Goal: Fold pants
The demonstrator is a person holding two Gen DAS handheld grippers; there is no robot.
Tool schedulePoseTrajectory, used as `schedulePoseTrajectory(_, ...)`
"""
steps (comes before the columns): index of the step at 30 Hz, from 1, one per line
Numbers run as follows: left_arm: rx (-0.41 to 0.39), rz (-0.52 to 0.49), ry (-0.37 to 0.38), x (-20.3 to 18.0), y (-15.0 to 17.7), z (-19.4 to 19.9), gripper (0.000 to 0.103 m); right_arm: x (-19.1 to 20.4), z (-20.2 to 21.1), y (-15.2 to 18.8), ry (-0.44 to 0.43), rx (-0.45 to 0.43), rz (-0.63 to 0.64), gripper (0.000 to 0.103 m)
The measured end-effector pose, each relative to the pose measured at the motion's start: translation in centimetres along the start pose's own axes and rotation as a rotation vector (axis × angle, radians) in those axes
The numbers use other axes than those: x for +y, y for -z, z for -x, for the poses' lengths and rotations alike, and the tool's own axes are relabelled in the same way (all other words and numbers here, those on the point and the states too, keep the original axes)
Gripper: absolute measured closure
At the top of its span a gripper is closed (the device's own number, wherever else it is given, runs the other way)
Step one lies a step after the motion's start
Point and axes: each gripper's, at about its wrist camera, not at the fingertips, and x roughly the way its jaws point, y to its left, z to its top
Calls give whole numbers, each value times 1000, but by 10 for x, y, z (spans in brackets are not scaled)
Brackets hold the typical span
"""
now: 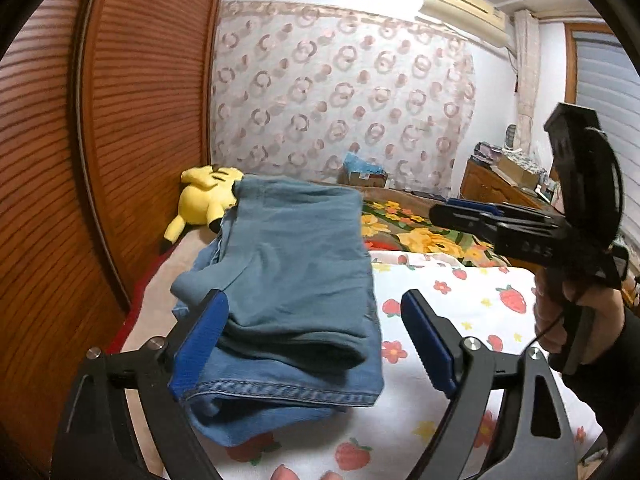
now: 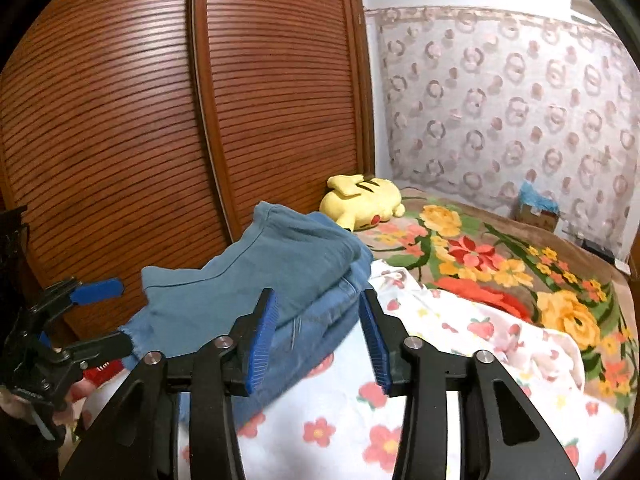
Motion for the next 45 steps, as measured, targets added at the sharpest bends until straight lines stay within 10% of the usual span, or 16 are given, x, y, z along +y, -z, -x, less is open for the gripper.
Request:
schedulePoseTrajectory(3, -20, -14, 6, -10, -2, 9, 0, 2, 24, 8, 23, -23, -16, 44)
schedulePoseTrajectory(17, -68, -82, 37, -60, -5, 43, 0, 46, 138, 57, 201, -94, -49, 39)
schedulePoseTrajectory(24, -87, -126, 81, -89, 5, 58, 0, 80, 186, 85, 292, -133, -70, 18)
schedulePoseTrajectory(45, -68, -158, 161, -145, 32, 98, 0, 139, 251, 114, 477, -139, -195, 17)
